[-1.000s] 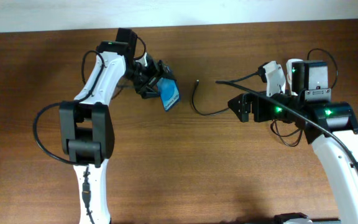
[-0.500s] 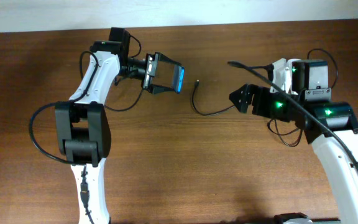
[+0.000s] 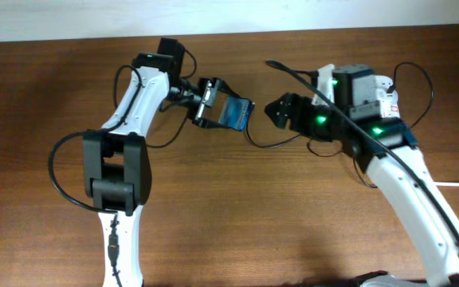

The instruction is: Plug charger to phone and switch on socket

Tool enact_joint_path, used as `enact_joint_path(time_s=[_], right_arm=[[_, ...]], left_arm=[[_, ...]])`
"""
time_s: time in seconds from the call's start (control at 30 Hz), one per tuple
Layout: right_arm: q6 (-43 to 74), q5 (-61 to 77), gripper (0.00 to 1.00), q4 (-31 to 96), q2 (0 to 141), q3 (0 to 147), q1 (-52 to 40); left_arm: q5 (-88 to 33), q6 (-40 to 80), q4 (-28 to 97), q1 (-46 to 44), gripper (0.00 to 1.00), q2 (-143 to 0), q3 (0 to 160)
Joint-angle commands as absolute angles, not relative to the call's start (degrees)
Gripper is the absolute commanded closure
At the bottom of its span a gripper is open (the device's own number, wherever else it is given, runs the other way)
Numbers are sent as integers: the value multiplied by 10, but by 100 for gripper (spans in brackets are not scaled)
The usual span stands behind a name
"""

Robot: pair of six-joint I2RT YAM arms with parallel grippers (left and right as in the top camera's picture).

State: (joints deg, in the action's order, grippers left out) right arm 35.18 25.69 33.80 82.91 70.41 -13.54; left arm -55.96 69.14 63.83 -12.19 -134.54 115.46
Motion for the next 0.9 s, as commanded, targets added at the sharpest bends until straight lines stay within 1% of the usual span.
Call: enact_joint_path(time_s=[0.0, 0.1, 0.2, 0.37, 0.53, 0.57, 0.6, 0.73, 0.87], right_arm=[[385, 246, 22, 310, 877, 715, -172], [412, 239, 30, 282, 921, 715, -203], [425, 217, 32, 271, 945, 715, -221], [425, 193, 44, 239, 985, 715, -234], [425, 183, 61, 222, 1009, 715, -234], [425, 173, 73, 220, 1009, 715, -234], [425, 173, 76, 220, 1009, 715, -234], [425, 173, 79, 220, 1009, 715, -234], [425, 173, 85, 221, 1009, 715, -234]], left_arm=[[-520, 725, 639, -136, 100, -1344, 1172], [-510, 724, 639, -142, 100, -1344, 1172], [-512, 725, 639, -149, 100, -1344, 1172], [-512, 724, 640, -159, 100, -1344, 1172], [-512, 724, 640, -163, 100, -1344, 1172], [-512, 724, 640, -163, 100, -1344, 1172], [-512, 724, 640, -163, 100, -1344, 1172], [-512, 725, 640, -163, 100, -1344, 1172], [-512, 725, 640, -162, 100, -1344, 1172]])
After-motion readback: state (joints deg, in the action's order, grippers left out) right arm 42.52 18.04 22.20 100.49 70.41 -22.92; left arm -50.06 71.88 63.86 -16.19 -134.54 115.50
